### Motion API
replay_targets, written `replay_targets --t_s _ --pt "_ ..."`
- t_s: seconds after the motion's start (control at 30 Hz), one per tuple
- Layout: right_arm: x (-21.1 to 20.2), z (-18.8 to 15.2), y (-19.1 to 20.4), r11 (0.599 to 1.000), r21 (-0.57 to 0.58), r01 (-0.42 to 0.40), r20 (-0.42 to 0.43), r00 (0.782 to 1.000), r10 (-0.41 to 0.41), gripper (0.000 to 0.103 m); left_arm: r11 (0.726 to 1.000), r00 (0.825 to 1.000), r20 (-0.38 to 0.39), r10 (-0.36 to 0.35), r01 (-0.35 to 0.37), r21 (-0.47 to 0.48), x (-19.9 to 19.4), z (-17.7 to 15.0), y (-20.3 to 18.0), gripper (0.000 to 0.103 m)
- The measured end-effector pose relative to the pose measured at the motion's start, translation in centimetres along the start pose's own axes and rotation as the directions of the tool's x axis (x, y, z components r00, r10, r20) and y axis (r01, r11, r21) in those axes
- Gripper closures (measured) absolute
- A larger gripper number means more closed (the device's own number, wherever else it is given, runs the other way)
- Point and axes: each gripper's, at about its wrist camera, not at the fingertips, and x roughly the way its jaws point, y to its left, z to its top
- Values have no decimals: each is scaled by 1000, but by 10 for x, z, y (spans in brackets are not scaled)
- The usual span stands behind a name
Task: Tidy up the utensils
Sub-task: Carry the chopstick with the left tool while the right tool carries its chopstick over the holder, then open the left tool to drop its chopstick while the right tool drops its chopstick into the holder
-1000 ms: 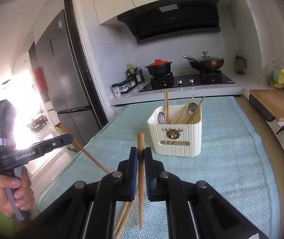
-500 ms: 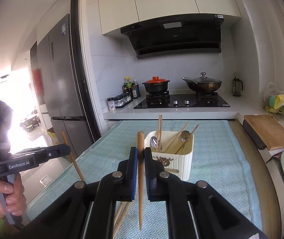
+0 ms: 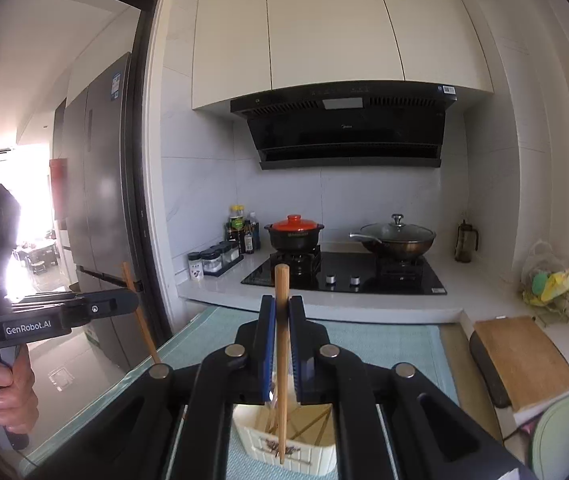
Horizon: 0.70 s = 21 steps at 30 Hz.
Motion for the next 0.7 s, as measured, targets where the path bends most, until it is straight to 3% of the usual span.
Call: replay_targets --t_s 0.2,0.37,0.57,0.6,0.63,0.67,0.7 --pt "54 6 -9 999 -26 20 -2 1000 -20 96 1000 999 -20 27 -27 -1 52 14 6 100" --pt "107 -29 -21 1000 4 -2 -117 993 2 96 999 993 -112 37 -40 -24 102 -6 18 100" --pt "152 -81 -36 996 89 -31 -289 956 56 95 996 969 -238 65 -76 -40 149 -39 32 98" --pt "159 -87 -39 994 105 -35 -315 947 66 92 996 965 -252 67 -82 -47 153 -43 35 94" --pt "164 -92 -40 993 116 -30 -339 938 68 87 995 962 -264 67 -84 -54 156 -46 37 77" --pt "167 -95 -42 992 122 -20 -351 934 62 69 994 961 -268 74 -93 -60 156 -47 39 56" --pt "166 -96 -43 992 129 -12 -350 935 57 54 993 962 -259 86 -105 -60 153 -48 39 49"
